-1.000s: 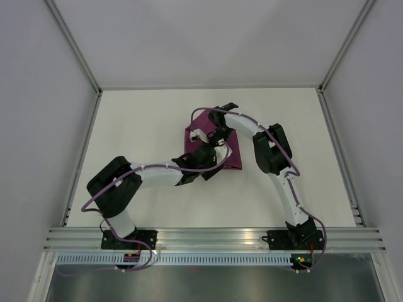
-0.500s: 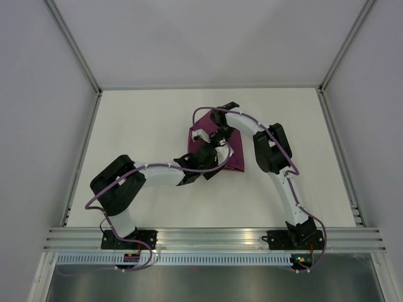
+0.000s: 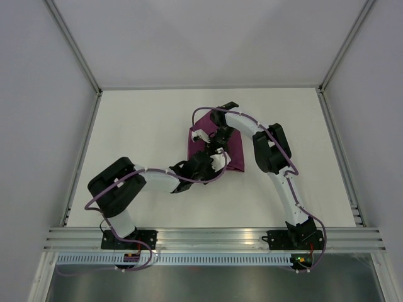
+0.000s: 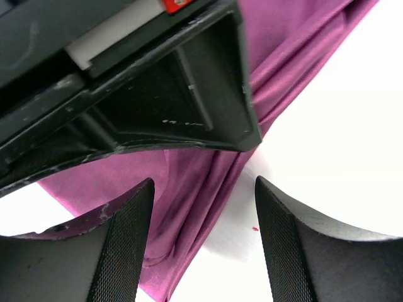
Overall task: Fold the napkin, place the utensils inside, and roll it up
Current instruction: Roll the napkin at the center of the board.
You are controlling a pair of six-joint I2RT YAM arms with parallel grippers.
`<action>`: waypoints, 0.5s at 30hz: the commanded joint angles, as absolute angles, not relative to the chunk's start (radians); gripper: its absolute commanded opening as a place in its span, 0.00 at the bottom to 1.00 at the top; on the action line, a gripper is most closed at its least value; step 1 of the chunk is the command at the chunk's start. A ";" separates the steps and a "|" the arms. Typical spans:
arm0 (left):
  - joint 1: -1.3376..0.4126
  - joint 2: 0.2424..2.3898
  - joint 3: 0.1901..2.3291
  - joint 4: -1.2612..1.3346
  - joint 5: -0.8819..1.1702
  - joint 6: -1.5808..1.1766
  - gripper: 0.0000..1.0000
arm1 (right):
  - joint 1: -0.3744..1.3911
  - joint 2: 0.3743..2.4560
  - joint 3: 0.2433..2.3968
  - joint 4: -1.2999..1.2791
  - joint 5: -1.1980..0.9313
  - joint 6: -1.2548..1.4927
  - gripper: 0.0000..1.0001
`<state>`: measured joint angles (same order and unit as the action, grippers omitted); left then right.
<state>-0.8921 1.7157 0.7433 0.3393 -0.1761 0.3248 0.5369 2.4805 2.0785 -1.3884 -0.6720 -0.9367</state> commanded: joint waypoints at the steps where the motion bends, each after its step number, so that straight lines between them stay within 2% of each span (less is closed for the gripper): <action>1: -0.891 1.732 0.738 0.400 -0.104 0.403 0.70 | 0.551 2.600 2.037 -1.316 -0.480 -0.999 0.15; 4: -0.881 1.776 0.765 0.384 -0.075 0.405 0.70 | 0.549 2.602 2.039 -1.319 -0.476 -0.999 0.15; 9: -0.865 1.824 0.802 0.342 -0.028 0.385 0.62 | 0.548 2.602 2.039 -1.322 -0.474 -0.999 0.15; 12: -0.850 1.845 0.822 0.301 -0.005 0.367 0.51 | 0.548 2.602 2.040 -1.322 -0.476 -0.999 0.15; 13: -0.850 1.847 0.827 0.289 0.018 0.364 0.38 | 0.546 2.603 2.040 -1.321 -0.477 -0.997 0.15; 15: -0.847 1.853 0.841 0.262 0.031 0.357 0.30 | 0.546 2.603 2.039 -1.322 -0.477 -0.999 0.15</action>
<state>-0.8661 1.7939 0.8131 0.3408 -0.0151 0.3531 0.5327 2.4847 2.0853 -1.4029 -0.6640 -0.9386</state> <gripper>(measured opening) 0.334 0.241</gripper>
